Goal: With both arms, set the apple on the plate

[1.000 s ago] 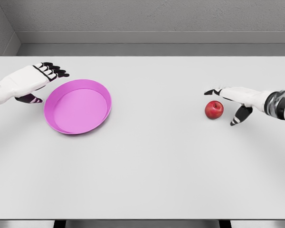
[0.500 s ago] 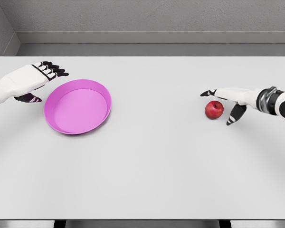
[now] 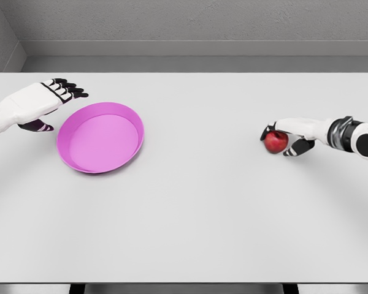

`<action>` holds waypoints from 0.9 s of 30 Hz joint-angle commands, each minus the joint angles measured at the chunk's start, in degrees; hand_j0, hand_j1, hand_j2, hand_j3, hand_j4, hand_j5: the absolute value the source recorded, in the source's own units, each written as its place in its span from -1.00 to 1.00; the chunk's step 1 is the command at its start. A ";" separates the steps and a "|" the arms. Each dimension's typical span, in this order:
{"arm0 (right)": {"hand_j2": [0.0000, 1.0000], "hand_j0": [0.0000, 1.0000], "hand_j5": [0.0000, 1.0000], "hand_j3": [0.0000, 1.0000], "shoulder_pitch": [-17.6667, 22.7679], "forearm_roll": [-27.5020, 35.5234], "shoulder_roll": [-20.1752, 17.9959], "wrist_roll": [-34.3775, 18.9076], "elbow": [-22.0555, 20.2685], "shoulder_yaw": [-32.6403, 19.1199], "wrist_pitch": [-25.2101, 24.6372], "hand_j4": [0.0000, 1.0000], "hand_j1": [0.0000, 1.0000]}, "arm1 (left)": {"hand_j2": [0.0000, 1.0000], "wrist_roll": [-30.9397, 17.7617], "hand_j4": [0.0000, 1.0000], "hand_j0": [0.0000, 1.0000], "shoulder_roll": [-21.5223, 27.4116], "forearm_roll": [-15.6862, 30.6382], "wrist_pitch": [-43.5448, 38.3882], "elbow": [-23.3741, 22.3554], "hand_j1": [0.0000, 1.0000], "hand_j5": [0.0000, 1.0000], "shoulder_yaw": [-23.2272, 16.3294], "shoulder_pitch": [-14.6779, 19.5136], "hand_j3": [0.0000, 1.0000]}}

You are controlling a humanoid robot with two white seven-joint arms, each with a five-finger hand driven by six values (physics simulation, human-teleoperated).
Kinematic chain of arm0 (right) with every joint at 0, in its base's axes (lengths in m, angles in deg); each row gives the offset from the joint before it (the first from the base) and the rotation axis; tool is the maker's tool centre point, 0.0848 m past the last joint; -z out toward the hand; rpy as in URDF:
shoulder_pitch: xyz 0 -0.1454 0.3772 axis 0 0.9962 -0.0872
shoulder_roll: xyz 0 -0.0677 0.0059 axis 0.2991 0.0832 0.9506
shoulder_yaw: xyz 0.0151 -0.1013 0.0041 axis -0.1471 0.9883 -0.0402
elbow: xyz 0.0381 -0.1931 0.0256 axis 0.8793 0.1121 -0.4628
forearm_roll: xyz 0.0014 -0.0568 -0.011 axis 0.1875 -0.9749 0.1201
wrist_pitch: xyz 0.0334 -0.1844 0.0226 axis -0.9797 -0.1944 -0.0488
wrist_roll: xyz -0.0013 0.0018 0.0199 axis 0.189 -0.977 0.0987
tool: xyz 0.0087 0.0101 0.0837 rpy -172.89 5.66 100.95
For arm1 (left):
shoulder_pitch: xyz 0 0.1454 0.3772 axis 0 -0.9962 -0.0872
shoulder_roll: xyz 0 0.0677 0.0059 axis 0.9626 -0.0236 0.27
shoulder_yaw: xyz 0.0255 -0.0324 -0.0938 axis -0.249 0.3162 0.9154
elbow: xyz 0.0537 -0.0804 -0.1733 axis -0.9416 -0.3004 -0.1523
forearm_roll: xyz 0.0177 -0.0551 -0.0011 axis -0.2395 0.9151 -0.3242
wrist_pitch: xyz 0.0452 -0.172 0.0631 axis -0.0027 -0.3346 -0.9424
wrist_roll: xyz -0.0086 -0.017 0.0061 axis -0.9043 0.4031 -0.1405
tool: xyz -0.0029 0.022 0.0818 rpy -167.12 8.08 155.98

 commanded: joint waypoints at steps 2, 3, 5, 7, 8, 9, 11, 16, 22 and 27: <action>0.06 0.06 0.06 0.06 0.00 0.07 -0.04 -0.38 -0.01 0.51 -0.04 0.06 0.06 | 1.00 0.03 1.00 1.00 -0.04 0.38 -0.02 0.01 1.00 1.00 0.07 0.00 1.00; 0.03 0.03 0.03 0.03 0.00 0.07 -0.04 -0.38 -0.01 0.50 -0.04 0.03 0.03 | 1.00 0.03 1.00 1.00 -0.04 0.38 -0.02 0.01 1.00 1.00 0.07 0.00 1.00; -0.02 -0.02 -0.02 -0.02 -0.18 -0.01 -0.04 -0.46 -0.18 0.50 -0.04 -0.02 -0.02 | 1.00 0.03 1.00 1.00 -0.04 0.38 -0.02 0.01 1.00 1.00 0.07 0.00 1.00; -0.03 -0.03 -0.03 -0.03 -0.53 -0.01 -0.04 -0.48 -0.45 0.42 -0.04 -0.03 -0.03 | 1.00 0.03 1.00 1.00 0.05 0.38 -0.02 0.01 1.00 1.00 0.07 0.00 1.00; -0.06 -0.06 -0.06 -0.06 -0.88 -0.01 -0.04 -0.48 -0.36 0.42 -0.04 -0.06 -0.06 | 1.00 0.03 1.00 1.00 0.05 0.38 -0.02 0.01 1.00 1.00 0.07 0.00 1.00; -0.08 -0.08 -0.08 -0.08 -1.14 -0.01 -0.04 -0.48 -0.53 0.33 -0.04 -0.08 -0.08 | 1.00 0.03 1.00 1.00 0.05 0.38 -0.02 0.01 1.00 1.00 0.07 0.00 1.00; -0.08 -0.08 -0.08 -0.08 -1.76 -0.01 0.05 -0.48 -0.71 0.15 -0.04 -0.08 -0.08 | 1.00 0.03 1.00 1.00 0.05 0.38 -0.02 0.01 1.00 1.00 0.16 0.00 1.00; -0.07 -0.07 -0.07 -0.07 -3.34 -0.01 0.49 -0.48 -3.00 -0.29 0.04 -0.07 -0.07 | 1.00 0.03 1.00 1.00 0.22 0.38 -0.02 0.01 1.00 1.00 0.07 0.00 1.00; -0.07 -0.07 -0.07 -0.07 -3.25 -0.01 1.72 -0.48 -7.21 -0.20 0.31 -0.07 -0.07 | 1.00 0.03 1.00 1.00 0.40 0.47 -0.02 0.01 1.00 1.00 0.07 0.00 1.00; -0.07 -0.07 -0.07 -0.07 -3.34 -0.01 5.59 -0.48 -9.94 -0.11 0.48 -0.07 -0.07 | 1.00 0.03 1.00 1.00 0.40 0.47 -0.02 0.01 1.00 1.00 0.16 0.00 1.00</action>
